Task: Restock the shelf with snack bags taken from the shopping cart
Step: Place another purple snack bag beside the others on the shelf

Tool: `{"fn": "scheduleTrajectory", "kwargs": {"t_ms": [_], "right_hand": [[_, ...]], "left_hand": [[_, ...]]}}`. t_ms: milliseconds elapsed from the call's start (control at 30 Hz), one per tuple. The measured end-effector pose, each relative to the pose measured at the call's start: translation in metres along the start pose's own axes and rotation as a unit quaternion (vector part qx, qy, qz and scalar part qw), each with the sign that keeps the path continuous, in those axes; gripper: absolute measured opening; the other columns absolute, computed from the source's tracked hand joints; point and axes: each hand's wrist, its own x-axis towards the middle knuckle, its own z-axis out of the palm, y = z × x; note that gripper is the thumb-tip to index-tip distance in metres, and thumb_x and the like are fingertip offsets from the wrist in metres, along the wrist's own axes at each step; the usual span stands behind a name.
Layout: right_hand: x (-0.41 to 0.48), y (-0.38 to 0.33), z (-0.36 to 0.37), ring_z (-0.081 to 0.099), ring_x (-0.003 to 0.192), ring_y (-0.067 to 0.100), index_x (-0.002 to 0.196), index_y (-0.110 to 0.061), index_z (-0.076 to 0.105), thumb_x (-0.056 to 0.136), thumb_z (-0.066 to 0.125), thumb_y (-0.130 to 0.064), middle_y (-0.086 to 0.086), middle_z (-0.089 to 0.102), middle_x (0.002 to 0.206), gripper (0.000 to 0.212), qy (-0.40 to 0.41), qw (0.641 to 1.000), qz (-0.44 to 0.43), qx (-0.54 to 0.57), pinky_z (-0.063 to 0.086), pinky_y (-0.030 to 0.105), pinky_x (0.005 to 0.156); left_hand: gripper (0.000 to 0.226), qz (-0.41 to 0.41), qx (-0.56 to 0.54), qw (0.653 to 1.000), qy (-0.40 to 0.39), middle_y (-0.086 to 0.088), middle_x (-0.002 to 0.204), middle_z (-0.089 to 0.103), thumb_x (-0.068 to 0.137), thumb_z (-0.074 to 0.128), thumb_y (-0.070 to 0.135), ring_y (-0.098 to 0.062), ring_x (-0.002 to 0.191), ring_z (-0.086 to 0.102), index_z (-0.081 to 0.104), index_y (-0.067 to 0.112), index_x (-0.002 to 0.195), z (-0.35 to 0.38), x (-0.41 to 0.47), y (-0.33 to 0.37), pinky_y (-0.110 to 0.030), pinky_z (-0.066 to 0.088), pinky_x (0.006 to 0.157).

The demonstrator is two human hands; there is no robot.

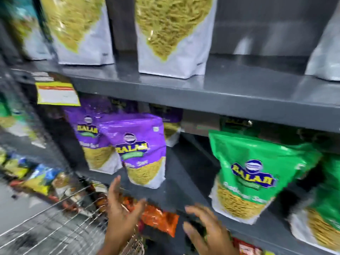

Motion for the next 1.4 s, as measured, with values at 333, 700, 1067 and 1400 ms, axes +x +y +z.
{"fn": "scheduleTrajectory", "kwargs": {"t_ms": [333, 700, 1067, 1400], "right_hand": [[0.246, -0.114, 0.014, 0.061, 0.101, 0.037, 0.116, -0.013, 0.057, 0.088, 0.046, -0.052, 0.022, 0.066, 0.111, 0.05, 0.012, 0.98, 0.092, -0.173, 0.048, 0.038, 0.087], [0.241, -0.122, 0.019, 0.067, 0.073, 0.039, 0.101, -0.022, 0.062, 0.084, 0.043, -0.043, 0.017, 0.072, 0.079, 0.033, 0.116, 0.914, -0.009, -0.389, 0.055, 0.044, 0.065], [0.292, -0.143, 0.054, 0.063, 0.098, 0.035, 0.106, -0.028, 0.058, 0.093, 0.038, -0.039, 0.007, 0.068, 0.109, 0.027, -0.04, 0.884, -0.05, -0.463, 0.053, 0.043, 0.084], [0.265, -0.116, 0.002, 0.065, 0.096, 0.033, 0.1, -0.024, 0.062, 0.082, 0.021, -0.071, 0.011, 0.071, 0.104, 0.065, -0.043, 0.879, -0.008, -0.475, 0.053, 0.043, 0.086]], "left_hand": [[0.12, 0.002, 0.071, 0.973, -0.218, 0.02, 0.122, 0.054, 0.029, 0.098, 0.022, 0.02, 0.113, 0.048, 0.031, 0.029, 0.128, -0.001, 0.114, -0.028, -0.002, 0.039, 0.094], [0.126, -0.029, 0.045, 0.979, -0.194, 0.026, 0.129, 0.05, 0.032, 0.096, 0.034, 0.016, 0.117, 0.047, 0.026, 0.039, 0.136, 0.005, 0.12, -0.05, -0.016, 0.044, 0.096], [0.121, -0.023, 0.069, 0.975, -0.212, 0.027, 0.127, 0.05, 0.031, 0.095, 0.04, 0.018, 0.117, 0.045, 0.024, 0.048, 0.129, 0.005, 0.12, -0.047, -0.007, 0.042, 0.092], [0.112, -0.031, 0.066, 0.971, -0.229, 0.033, 0.119, 0.046, 0.028, 0.095, 0.039, 0.027, 0.109, 0.043, 0.031, 0.046, 0.119, 0.003, 0.12, -0.047, 0.006, 0.035, 0.083]]}}
